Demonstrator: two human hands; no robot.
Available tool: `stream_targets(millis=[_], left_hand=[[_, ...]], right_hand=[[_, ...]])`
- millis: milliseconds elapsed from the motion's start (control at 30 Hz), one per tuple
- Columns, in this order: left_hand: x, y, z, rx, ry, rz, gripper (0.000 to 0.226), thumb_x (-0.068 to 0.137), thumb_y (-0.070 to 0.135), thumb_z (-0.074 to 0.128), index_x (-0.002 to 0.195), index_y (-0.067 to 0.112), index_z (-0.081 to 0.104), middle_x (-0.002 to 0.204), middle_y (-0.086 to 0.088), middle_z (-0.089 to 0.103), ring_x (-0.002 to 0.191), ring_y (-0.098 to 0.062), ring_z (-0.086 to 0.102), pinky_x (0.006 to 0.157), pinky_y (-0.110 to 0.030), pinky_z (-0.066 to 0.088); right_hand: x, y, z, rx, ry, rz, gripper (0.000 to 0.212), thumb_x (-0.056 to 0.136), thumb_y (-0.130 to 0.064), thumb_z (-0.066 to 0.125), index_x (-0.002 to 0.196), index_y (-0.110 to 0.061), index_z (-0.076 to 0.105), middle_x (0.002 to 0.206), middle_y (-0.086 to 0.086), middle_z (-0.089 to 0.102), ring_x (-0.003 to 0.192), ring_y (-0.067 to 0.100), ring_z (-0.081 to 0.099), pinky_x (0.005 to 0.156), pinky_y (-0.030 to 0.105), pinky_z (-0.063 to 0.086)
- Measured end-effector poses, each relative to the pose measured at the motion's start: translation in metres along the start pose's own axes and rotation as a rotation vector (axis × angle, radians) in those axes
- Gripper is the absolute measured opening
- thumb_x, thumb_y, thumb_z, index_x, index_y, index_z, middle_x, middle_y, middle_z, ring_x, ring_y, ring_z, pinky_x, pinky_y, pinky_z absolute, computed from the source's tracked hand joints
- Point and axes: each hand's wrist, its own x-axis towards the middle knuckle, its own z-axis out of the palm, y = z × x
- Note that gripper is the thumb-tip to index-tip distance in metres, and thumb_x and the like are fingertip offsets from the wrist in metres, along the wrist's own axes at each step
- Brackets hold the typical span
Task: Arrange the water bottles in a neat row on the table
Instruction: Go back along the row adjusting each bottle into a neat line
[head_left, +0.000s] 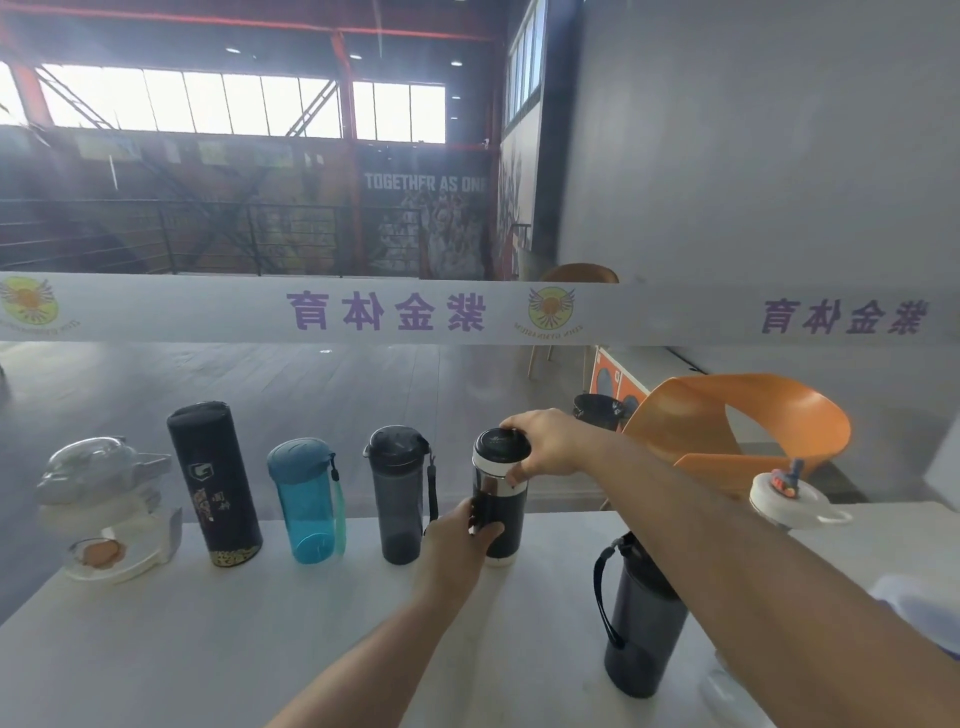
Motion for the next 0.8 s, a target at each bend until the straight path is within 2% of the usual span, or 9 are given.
stream_targets(millis=[167, 300, 433, 467, 567, 600, 667, 733, 800], left_hand=[[0.005, -0.001, 0.001, 0.005, 0.009, 0.021, 0.036, 0.089, 0.03, 0.071, 0.123, 0.022, 0.064, 0.113, 0.01, 0.072, 0.102, -0.01, 0.067, 0.086, -0.024, 0.05], [0.004, -0.003, 0.002, 0.004, 0.012, 0.036, 0.036, 0.088, 0.03, 0.072, 0.122, 0.021, 0.065, 0.114, 0.008, 0.072, 0.102, -0.009, 0.067, 0.091, -0.031, 0.054], [-0.002, 0.001, -0.002, 0.033, 0.008, 0.04, 0.035, 0.088, 0.03, 0.072, 0.121, 0.02, 0.066, 0.114, 0.006, 0.072, 0.102, -0.011, 0.067, 0.091, -0.031, 0.054], [-0.004, 0.002, -0.003, 0.04, 0.009, 0.039, 0.035, 0.088, 0.031, 0.072, 0.121, 0.019, 0.066, 0.115, 0.006, 0.072, 0.103, -0.012, 0.067, 0.09, -0.03, 0.053], [-0.013, 0.008, -0.008, 0.074, 0.039, 0.038, 0.029, 0.09, 0.035, 0.068, 0.114, 0.019, 0.066, 0.109, 0.005, 0.071, 0.1, -0.014, 0.066, 0.084, -0.029, 0.052], [-0.017, 0.012, -0.01, 0.073, 0.067, 0.053, 0.026, 0.091, 0.034, 0.067, 0.112, 0.018, 0.066, 0.105, 0.006, 0.07, 0.098, -0.014, 0.066, 0.082, -0.029, 0.051], [-0.029, 0.024, -0.015, 0.023, 0.126, 0.098, 0.023, 0.092, 0.029, 0.068, 0.112, 0.018, 0.067, 0.098, 0.01, 0.067, 0.093, -0.012, 0.065, 0.08, -0.028, 0.052], [-0.042, 0.038, -0.019, -0.01, 0.153, 0.146, 0.02, 0.092, 0.028, 0.068, 0.109, 0.019, 0.068, 0.094, 0.012, 0.066, 0.087, -0.01, 0.065, 0.078, -0.03, 0.055], [-0.054, 0.052, -0.02, -0.025, 0.141, 0.197, 0.016, 0.091, 0.029, 0.068, 0.104, 0.019, 0.068, 0.09, 0.009, 0.067, 0.082, -0.011, 0.064, 0.075, -0.032, 0.056]], right_hand=[[0.005, 0.004, 0.001, 0.025, -0.008, 0.004, 0.069, 0.078, -0.025, 0.084, 0.139, -0.022, 0.051, 0.134, 0.002, 0.059, 0.121, 0.025, 0.056, 0.101, 0.036, 0.047], [0.004, 0.005, 0.0, 0.021, -0.016, 0.002, 0.071, 0.078, -0.029, 0.084, 0.14, -0.021, 0.051, 0.133, 0.003, 0.06, 0.119, 0.025, 0.057, 0.1, 0.035, 0.049], [-0.003, 0.003, 0.0, -0.025, -0.023, 0.0, 0.073, 0.078, -0.032, 0.083, 0.142, -0.019, 0.05, 0.136, 0.005, 0.059, 0.122, 0.026, 0.056, 0.101, 0.036, 0.049], [-0.005, 0.003, 0.001, -0.037, -0.028, 0.0, 0.078, 0.079, -0.033, 0.083, 0.146, -0.02, 0.045, 0.14, 0.005, 0.056, 0.126, 0.027, 0.054, 0.103, 0.037, 0.047], [-0.018, -0.002, -0.003, -0.029, -0.042, 0.025, 0.101, 0.082, -0.045, 0.078, 0.159, -0.025, 0.016, 0.159, 0.006, 0.035, 0.143, 0.03, 0.037, 0.114, 0.045, 0.036], [-0.025, -0.003, -0.007, -0.026, -0.026, 0.034, 0.101, 0.084, -0.049, 0.074, 0.16, -0.025, 0.013, 0.162, 0.007, 0.03, 0.146, 0.03, 0.032, 0.116, 0.046, 0.033], [-0.044, -0.002, -0.02, -0.097, -0.001, 0.049, 0.085, 0.089, -0.053, 0.066, 0.157, -0.021, 0.026, 0.16, 0.006, 0.033, 0.145, 0.028, 0.034, 0.116, 0.046, 0.032], [-0.068, -0.001, -0.031, -0.167, -0.012, 0.078, 0.068, 0.092, -0.055, 0.06, 0.148, -0.02, 0.045, 0.152, 0.002, 0.046, 0.137, 0.024, 0.044, 0.112, 0.043, 0.038], [-0.094, -0.002, -0.035, -0.224, -0.031, 0.129, 0.065, 0.092, -0.061, 0.056, 0.14, -0.018, 0.054, 0.137, 0.002, 0.057, 0.125, 0.024, 0.053, 0.103, 0.04, 0.044]])
